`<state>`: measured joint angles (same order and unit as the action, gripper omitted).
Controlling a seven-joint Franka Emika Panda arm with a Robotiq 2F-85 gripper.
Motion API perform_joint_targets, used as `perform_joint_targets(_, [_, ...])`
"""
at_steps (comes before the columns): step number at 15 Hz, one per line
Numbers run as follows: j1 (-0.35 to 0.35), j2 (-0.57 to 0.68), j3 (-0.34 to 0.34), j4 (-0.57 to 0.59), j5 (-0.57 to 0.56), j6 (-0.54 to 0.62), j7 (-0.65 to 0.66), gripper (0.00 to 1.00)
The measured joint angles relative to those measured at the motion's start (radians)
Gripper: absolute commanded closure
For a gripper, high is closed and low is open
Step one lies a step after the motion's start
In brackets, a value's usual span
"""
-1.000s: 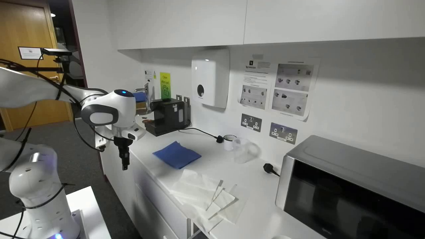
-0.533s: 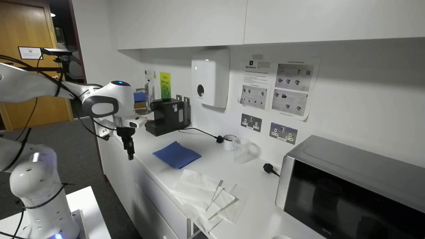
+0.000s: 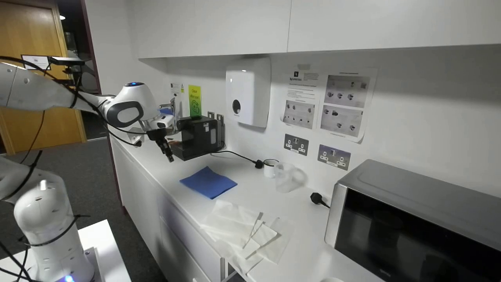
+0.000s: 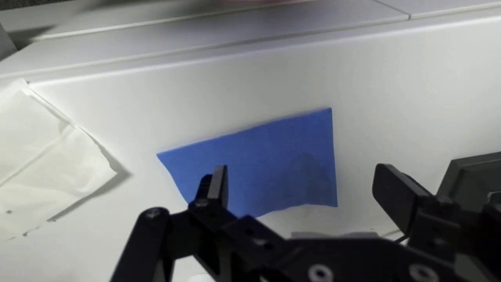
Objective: Unfold the blue towel once
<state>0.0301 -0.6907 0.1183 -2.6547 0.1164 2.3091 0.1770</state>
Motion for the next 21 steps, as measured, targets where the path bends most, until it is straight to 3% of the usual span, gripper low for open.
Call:
perform_joint_targets(6, [0.004, 0.300, 0.130, 0.228, -0.062, 0.029, 0.092, 0.00])
perform_joint_targets(13, [0.030, 0.594, 0.144, 0.530, -0.175, -0.056, 0.099, 0.00])
perform_joint_targets(21, [0.046, 0.617, 0.124, 0.534, -0.179, -0.057, 0.132, 0.00])
